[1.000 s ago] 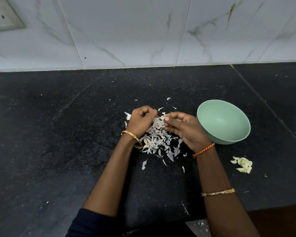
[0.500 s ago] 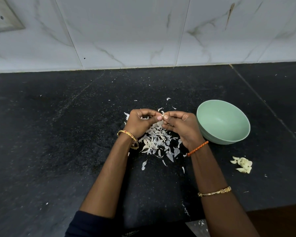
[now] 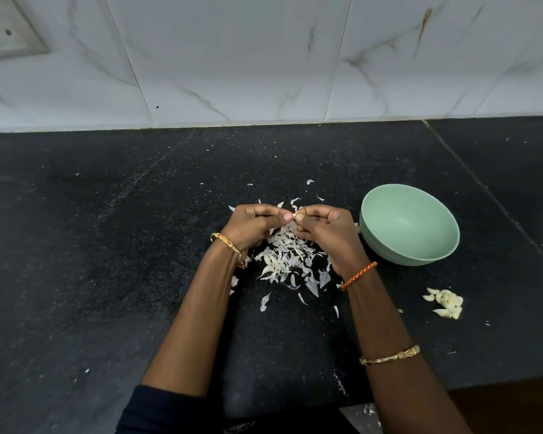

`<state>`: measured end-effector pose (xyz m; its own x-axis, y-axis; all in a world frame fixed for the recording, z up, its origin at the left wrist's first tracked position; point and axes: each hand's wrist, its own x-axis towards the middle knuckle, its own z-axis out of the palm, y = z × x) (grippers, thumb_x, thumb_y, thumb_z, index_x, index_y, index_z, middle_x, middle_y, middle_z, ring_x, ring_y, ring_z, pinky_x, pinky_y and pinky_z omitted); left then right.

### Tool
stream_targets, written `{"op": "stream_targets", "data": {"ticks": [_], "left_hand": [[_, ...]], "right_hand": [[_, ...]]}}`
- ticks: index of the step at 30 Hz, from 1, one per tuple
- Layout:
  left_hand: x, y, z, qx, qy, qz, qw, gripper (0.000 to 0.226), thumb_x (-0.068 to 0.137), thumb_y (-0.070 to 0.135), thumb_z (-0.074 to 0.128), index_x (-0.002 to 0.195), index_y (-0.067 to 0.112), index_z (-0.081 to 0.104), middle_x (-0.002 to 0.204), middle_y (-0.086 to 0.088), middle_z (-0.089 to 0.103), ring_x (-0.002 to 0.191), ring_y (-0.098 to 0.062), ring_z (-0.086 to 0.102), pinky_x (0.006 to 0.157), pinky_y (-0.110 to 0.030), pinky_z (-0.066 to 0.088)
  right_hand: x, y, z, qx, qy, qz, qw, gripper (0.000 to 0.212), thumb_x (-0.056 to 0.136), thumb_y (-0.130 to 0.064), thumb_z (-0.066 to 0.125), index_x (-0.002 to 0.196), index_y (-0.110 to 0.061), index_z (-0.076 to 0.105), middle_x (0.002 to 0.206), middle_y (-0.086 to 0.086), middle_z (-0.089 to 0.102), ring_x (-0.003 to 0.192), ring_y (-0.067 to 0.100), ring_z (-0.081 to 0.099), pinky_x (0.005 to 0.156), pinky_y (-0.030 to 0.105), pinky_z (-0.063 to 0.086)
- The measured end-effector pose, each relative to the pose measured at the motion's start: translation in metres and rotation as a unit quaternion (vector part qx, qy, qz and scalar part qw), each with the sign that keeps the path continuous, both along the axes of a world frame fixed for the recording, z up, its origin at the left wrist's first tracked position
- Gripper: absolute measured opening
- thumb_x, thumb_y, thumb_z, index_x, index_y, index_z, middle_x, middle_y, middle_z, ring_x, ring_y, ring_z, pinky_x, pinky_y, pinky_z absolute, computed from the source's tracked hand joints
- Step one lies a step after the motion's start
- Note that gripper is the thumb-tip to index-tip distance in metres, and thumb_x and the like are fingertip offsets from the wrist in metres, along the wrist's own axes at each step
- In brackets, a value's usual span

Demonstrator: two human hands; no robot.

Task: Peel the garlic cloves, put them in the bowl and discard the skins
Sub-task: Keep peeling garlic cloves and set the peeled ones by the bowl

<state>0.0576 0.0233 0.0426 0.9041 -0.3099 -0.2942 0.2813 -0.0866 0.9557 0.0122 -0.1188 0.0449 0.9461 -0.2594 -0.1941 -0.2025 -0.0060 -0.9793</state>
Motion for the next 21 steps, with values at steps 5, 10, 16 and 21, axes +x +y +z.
{"op": "stream_targets", "data": {"ticks": [5, 10, 16, 21], "left_hand": [[0.002, -0.002, -0.004, 0.047, -0.140, 0.000, 0.989, 0.008, 0.077, 0.007, 0.075, 0.084, 0.008, 0.073, 0.071, 0.008, 0.068, 0.058, 0.007, 0.059, 0.062, -0.007, 0.045], [0.002, 0.001, -0.002, 0.026, -0.130, -0.029, 0.991, 0.010, 0.081, 0.004, 0.070, 0.091, 0.005, 0.072, 0.071, 0.007, 0.065, 0.047, 0.006, 0.053, 0.050, -0.005, 0.039], [0.001, 0.001, -0.007, -0.087, 0.031, -0.068, 0.993, 0.010, 0.084, 0.011, 0.064, 0.089, 0.017, 0.071, 0.057, 0.009, 0.055, 0.037, 0.001, 0.027, 0.035, -0.011, 0.018], [-0.001, 0.000, -0.009, -0.110, 0.064, -0.066, 0.990, 0.010, 0.075, 0.022, 0.070, 0.084, 0.022, 0.074, 0.073, 0.001, 0.054, 0.037, 0.000, 0.028, 0.033, -0.012, 0.018]], "right_hand": [[0.000, 0.005, -0.004, -0.193, -0.023, -0.007, 0.981, 0.009, 0.088, -0.018, 0.064, 0.083, -0.011, 0.065, 0.069, -0.001, 0.063, 0.063, 0.012, 0.062, 0.059, 0.017, 0.050], [0.001, 0.001, 0.003, -0.052, 0.025, 0.037, 0.998, 0.018, 0.092, -0.010, 0.058, 0.075, -0.005, 0.061, 0.065, 0.002, 0.056, 0.062, 0.012, 0.062, 0.060, 0.022, 0.055], [0.000, -0.003, 0.008, 0.258, 0.064, 0.064, 0.962, 0.021, 0.093, 0.002, 0.047, 0.075, -0.001, 0.057, 0.062, 0.003, 0.052, 0.057, 0.009, 0.049, 0.060, 0.023, 0.056], [0.001, 0.000, 0.005, 0.235, 0.058, 0.041, 0.969, 0.025, 0.094, 0.000, 0.047, 0.070, -0.003, 0.055, 0.063, 0.003, 0.048, 0.056, 0.009, 0.047, 0.056, 0.021, 0.053]]}}
